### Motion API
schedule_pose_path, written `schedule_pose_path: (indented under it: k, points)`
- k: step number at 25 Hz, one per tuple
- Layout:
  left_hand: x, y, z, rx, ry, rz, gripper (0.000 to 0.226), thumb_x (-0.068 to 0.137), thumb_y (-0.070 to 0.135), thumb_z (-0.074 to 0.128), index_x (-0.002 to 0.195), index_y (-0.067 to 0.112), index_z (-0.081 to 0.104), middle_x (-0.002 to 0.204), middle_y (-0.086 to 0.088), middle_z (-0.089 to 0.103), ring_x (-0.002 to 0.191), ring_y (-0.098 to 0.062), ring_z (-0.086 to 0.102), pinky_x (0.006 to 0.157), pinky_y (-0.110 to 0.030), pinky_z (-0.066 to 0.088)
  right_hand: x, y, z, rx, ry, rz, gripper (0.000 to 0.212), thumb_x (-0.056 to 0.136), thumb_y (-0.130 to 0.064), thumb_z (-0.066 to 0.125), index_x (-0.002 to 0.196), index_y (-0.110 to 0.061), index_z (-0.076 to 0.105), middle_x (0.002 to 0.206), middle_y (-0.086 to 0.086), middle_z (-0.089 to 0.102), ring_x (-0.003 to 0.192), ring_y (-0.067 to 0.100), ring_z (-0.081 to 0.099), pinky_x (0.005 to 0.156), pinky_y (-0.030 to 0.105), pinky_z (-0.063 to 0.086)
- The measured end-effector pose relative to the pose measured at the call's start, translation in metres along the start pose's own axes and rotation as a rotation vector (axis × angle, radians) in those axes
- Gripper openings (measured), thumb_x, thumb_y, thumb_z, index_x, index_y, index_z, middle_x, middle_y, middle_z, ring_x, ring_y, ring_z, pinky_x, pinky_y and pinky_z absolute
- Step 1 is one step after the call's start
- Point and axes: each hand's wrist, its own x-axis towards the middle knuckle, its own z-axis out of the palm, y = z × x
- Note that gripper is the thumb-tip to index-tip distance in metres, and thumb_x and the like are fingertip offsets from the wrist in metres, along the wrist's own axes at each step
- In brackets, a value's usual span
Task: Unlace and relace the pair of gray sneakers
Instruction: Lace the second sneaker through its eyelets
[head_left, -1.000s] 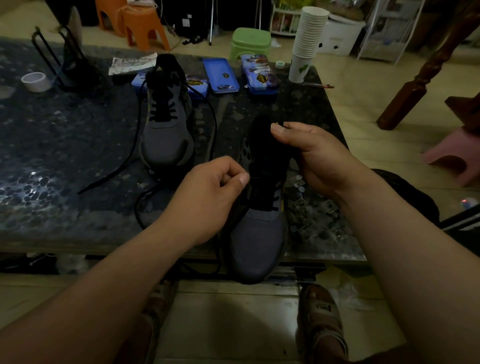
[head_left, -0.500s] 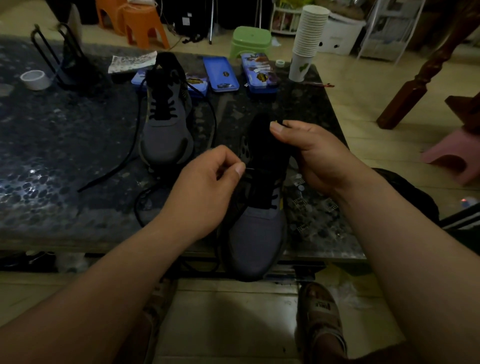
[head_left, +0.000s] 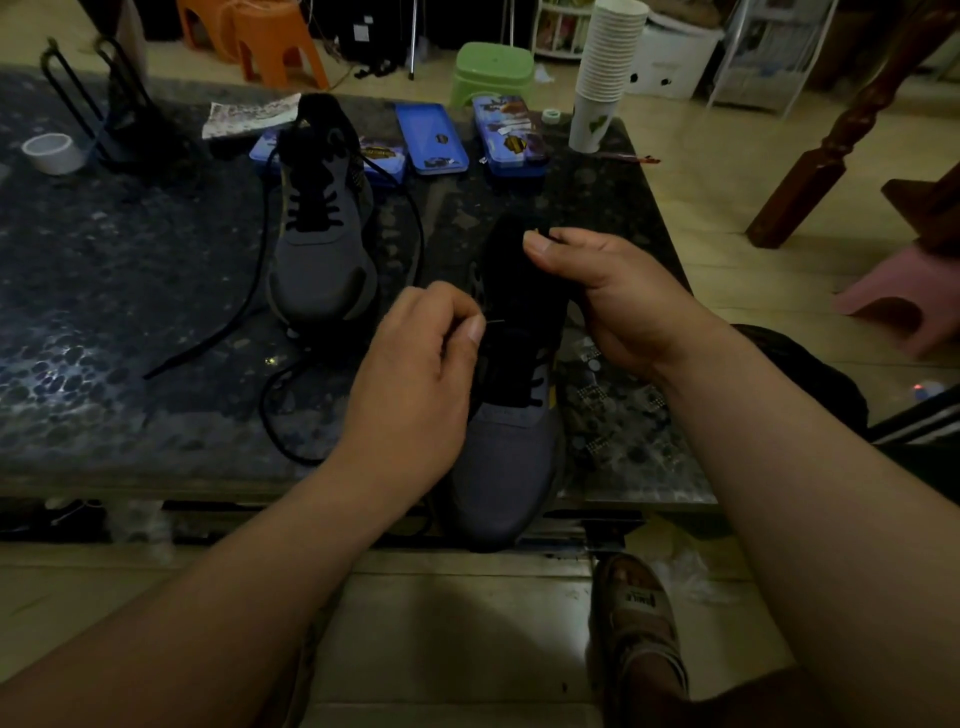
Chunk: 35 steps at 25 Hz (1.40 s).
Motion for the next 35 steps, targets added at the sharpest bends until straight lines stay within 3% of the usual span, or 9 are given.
schedule_pose_path:
  k: [3, 6, 9, 14, 20, 28, 35]
  points:
    - [0.003, -0.002, 0.013, 0.119, 0.015, -0.002, 0.014, 0.109, 0.025, 0.044, 0.098, 0.02, 0.05, 0.085, 0.005, 0.05, 0.082, -0.023, 0.051, 0.072, -0.051, 0.047, 0.001, -0.001, 0.003, -0.016, 0.01, -0.004, 0.021, 0.102, -0.015, 0.06, 0.114, -0.004, 0.073, 0.104, 0.007, 0.078, 0.097, 0.016, 0.075, 0.081, 0.021, 0.057]
    - [0.009, 0.0, 0.021, 0.073, 0.126, -0.052, 0.014, 0.109, 0.027, 0.041, 0.097, 0.021, 0.046, 0.076, 0.009, 0.048, 0.078, -0.026, 0.053, 0.072, -0.055, 0.047, 0.0, -0.001, 0.005, -0.02, 0.014, 0.005, 0.021, 0.102, -0.016, 0.06, 0.114, -0.004, 0.072, 0.103, 0.008, 0.078, 0.097, 0.017, 0.075, 0.082, 0.023, 0.058]
    - [0.008, 0.006, 0.026, 0.006, 0.164, -0.111, 0.015, 0.11, 0.029, 0.04, 0.098, 0.021, 0.044, 0.07, 0.007, 0.052, 0.065, -0.021, 0.055, 0.064, -0.053, 0.047, 0.001, -0.001, 0.004, -0.011, 0.015, 0.013, 0.019, 0.102, -0.017, 0.061, 0.111, -0.005, 0.073, 0.102, 0.008, 0.078, 0.097, 0.018, 0.075, 0.083, 0.026, 0.059]
    - [0.01, -0.001, 0.022, 0.015, 0.136, -0.131, 0.018, 0.11, 0.032, 0.042, 0.099, 0.02, 0.047, 0.068, 0.003, 0.054, 0.062, -0.022, 0.055, 0.058, -0.052, 0.047, -0.003, -0.001, 0.005, -0.006, 0.025, 0.003, 0.014, 0.103, -0.014, 0.06, 0.103, -0.01, 0.073, 0.097, 0.001, 0.08, 0.092, 0.01, 0.076, 0.077, 0.018, 0.056]
    - [-0.001, -0.01, 0.007, -0.065, -0.007, -0.061, 0.018, 0.109, 0.025, 0.049, 0.093, 0.017, 0.052, 0.065, -0.001, 0.053, 0.061, -0.016, 0.051, 0.054, -0.033, 0.039, -0.002, -0.002, 0.005, 0.006, 0.03, -0.001, 0.014, 0.103, -0.012, 0.059, 0.105, -0.009, 0.072, 0.094, -0.003, 0.079, 0.089, 0.006, 0.075, 0.075, 0.015, 0.055]
    - [-0.006, -0.013, 0.003, -0.005, -0.059, 0.001, 0.016, 0.109, 0.026, 0.048, 0.094, 0.021, 0.052, 0.064, 0.0, 0.053, 0.059, -0.019, 0.054, 0.055, -0.044, 0.043, 0.002, 0.003, 0.001, 0.009, 0.0, 0.005, 0.024, 0.103, -0.015, 0.059, 0.12, -0.001, 0.07, 0.107, 0.007, 0.077, 0.099, 0.015, 0.074, 0.082, 0.022, 0.057]
    - [-0.003, -0.015, 0.0, 0.05, -0.066, 0.066, 0.015, 0.108, 0.024, 0.05, 0.095, 0.018, 0.056, 0.064, 0.007, 0.047, 0.058, -0.011, 0.047, 0.052, -0.035, 0.037, 0.004, 0.002, 0.001, -0.004, -0.003, -0.006, 0.022, 0.103, -0.015, 0.059, 0.118, -0.003, 0.07, 0.103, 0.004, 0.078, 0.096, 0.013, 0.074, 0.081, 0.021, 0.056]
